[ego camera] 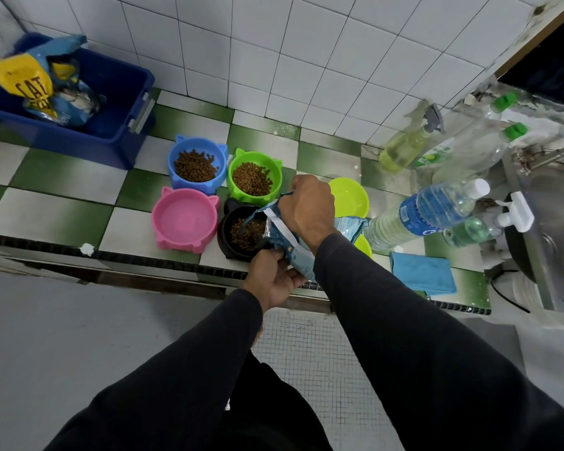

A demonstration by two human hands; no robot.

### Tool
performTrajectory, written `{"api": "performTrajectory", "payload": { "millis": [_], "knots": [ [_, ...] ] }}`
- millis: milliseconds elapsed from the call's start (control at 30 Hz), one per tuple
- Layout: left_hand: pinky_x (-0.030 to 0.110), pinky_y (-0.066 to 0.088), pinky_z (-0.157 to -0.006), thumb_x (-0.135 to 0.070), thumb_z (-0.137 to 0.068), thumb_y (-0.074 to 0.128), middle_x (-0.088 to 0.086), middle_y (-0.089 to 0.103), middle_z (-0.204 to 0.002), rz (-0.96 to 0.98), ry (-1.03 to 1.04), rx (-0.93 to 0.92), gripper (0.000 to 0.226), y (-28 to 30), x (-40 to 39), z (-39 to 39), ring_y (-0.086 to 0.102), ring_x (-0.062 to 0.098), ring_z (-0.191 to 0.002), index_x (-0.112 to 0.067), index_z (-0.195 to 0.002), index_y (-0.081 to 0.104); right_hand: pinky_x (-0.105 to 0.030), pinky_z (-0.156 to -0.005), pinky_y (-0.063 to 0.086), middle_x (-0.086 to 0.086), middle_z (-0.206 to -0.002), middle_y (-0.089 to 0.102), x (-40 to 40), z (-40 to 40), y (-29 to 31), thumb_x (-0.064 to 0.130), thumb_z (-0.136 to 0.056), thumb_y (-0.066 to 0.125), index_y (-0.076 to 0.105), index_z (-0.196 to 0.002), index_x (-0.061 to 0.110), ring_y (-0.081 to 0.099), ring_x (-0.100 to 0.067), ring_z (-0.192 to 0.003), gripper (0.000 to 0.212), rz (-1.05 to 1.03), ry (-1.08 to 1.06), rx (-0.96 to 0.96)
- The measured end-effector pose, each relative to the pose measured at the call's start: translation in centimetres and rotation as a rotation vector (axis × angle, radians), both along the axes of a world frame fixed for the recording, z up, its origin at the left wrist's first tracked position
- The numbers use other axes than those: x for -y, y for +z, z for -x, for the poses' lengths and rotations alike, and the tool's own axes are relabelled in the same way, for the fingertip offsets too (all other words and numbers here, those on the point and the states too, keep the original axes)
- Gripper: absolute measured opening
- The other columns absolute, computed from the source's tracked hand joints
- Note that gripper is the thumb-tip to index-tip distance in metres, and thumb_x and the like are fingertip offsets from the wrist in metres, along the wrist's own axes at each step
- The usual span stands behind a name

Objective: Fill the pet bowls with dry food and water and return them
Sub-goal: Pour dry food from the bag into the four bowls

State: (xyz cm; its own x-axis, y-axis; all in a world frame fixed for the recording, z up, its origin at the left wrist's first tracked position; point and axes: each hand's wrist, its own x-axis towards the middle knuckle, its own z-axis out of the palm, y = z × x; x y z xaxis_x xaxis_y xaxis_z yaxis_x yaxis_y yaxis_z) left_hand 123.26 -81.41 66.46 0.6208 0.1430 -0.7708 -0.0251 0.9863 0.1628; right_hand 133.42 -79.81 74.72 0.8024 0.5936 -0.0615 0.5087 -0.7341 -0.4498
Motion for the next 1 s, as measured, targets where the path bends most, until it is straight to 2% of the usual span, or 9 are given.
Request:
{"api": "performTrajectory", "payload": {
  "millis": [133, 300, 500, 633, 800, 1000],
  "knots": [
    [0.049, 0.056, -0.074, -0.015, -0.110, 0.038, 0.016, 0.073, -0.102, 0.000, 0.001, -0.004, 0.028, 0.02, 0.02, -0.12, 0.070, 0.032, -0.091, -0.006, -0.119, 0.063, -0.030, -0.060, 0.034, 0.005, -0.057, 0.040, 0.01, 0.01, -0.13, 0.010, -0.069, 0.058, 0.038, -0.057, 0.017, 0.045, -0.034, -0.064, 0.024, -0.008, 0.000, -0.010],
    [0.050, 0.056, -0.073, -0.017, -0.110, 0.038, 0.014, 0.078, -0.088, 0.000, -0.002, -0.023, 0.030, -0.35, 0.00, -0.09, 0.072, 0.030, -0.086, -0.007, -0.112, 0.066, -0.031, -0.061, 0.035, 0.003, -0.057, 0.039, -0.04, 0.07, -0.19, 0.009, -0.070, 0.057, 0.038, -0.058, 0.017, 0.045, -0.035, -0.066, 0.024, 0.003, 0.000, -0.012],
    [0.049, 0.058, -0.075, -0.018, -0.108, 0.040, 0.013, 0.079, -0.092, -0.005, -0.009, -0.012, 0.028, -0.70, -0.07, 0.04, 0.073, 0.031, -0.086, -0.009, -0.111, 0.067, -0.031, -0.061, 0.035, -0.003, -0.062, 0.045, -0.03, -0.05, -0.21, 0.009, -0.071, 0.058, 0.038, -0.058, 0.016, 0.045, -0.035, -0.066, 0.024, 0.001, -0.001, -0.011],
    [0.047, 0.059, -0.072, -0.021, -0.108, 0.041, 0.013, 0.079, -0.094, 0.003, -0.010, -0.018, 0.029, -0.87, -0.15, 0.17, 0.075, 0.030, -0.083, -0.010, -0.110, 0.068, -0.032, -0.062, 0.037, -0.006, -0.067, 0.050, -0.15, -0.04, -0.25, 0.010, -0.071, 0.058, 0.043, -0.061, 0.016, 0.047, -0.035, -0.068, 0.019, 0.002, -0.004, -0.017],
    [0.049, 0.056, -0.075, -0.026, -0.111, 0.038, 0.013, 0.079, -0.092, 0.003, -0.010, -0.031, 0.032, -0.82, -0.16, 0.02, 0.071, 0.031, -0.092, -0.011, -0.110, 0.067, -0.032, -0.061, 0.036, 0.000, -0.058, 0.042, -0.15, -0.02, -0.40, 0.009, -0.070, 0.058, 0.039, -0.058, 0.016, 0.046, -0.035, -0.066, 0.024, -0.001, -0.007, -0.009],
    [0.051, 0.055, -0.075, -0.025, -0.112, 0.036, 0.011, 0.079, -0.084, -0.025, -0.033, -0.059, 0.034, -0.62, -0.15, -0.25, 0.072, 0.030, -0.086, -0.011, -0.107, 0.066, -0.033, -0.061, 0.038, -0.002, -0.060, 0.044, -0.07, -0.03, -0.47, 0.009, -0.069, 0.056, 0.038, -0.058, 0.016, 0.047, -0.036, -0.067, 0.023, -0.001, 0.007, -0.007]
  ]
}}
